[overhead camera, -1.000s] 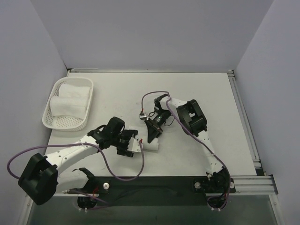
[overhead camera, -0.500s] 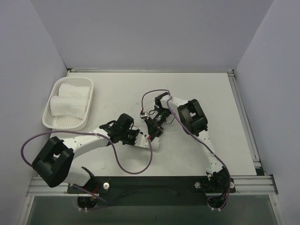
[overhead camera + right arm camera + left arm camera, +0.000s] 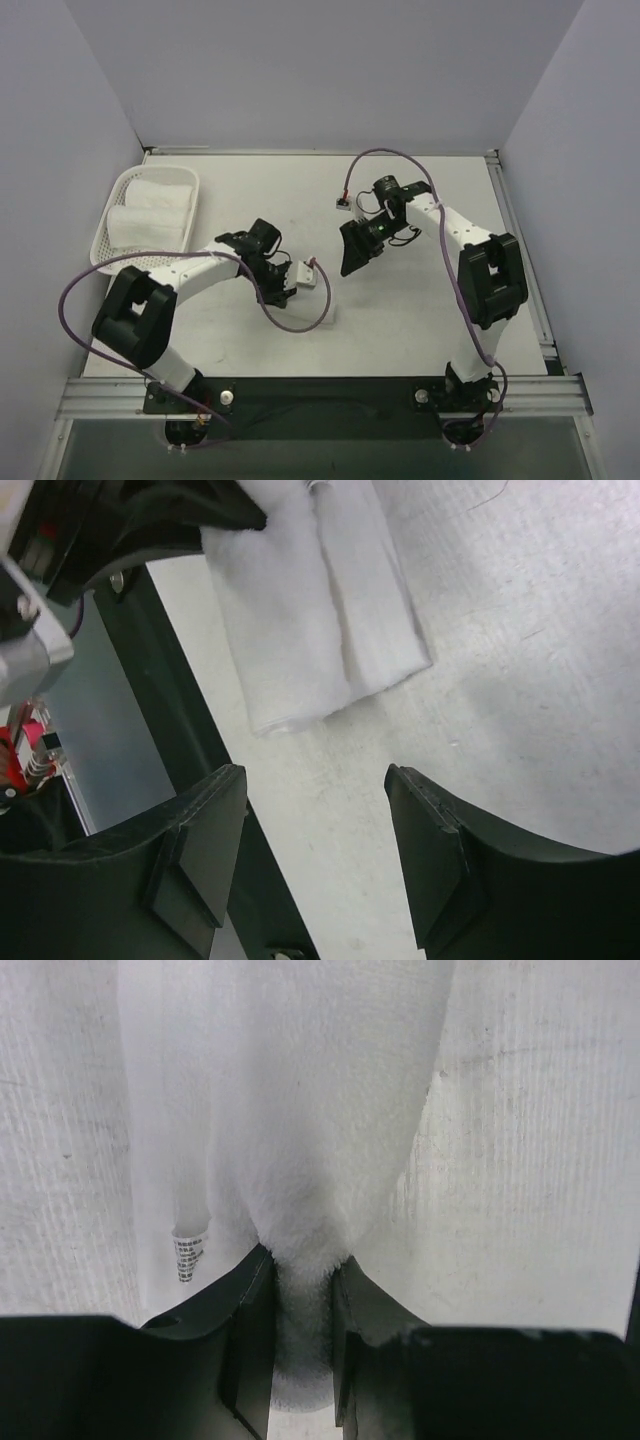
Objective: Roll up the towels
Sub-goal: Roll the towel
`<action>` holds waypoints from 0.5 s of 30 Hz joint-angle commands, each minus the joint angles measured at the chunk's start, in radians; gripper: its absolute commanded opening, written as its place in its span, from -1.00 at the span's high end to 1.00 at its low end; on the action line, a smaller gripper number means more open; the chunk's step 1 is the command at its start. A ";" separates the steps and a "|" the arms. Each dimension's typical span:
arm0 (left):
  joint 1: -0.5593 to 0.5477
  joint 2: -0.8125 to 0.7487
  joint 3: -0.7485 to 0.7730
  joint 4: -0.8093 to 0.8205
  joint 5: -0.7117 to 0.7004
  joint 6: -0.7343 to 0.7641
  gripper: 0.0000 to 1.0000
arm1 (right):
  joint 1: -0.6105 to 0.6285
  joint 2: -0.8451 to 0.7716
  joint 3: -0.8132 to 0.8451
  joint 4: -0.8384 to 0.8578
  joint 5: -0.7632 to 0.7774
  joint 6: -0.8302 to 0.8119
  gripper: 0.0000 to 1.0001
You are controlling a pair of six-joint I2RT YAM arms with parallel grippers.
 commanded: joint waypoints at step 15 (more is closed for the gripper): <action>0.284 0.536 0.438 -0.484 0.330 -0.035 0.83 | 0.039 -0.123 -0.377 0.658 0.004 0.537 -0.42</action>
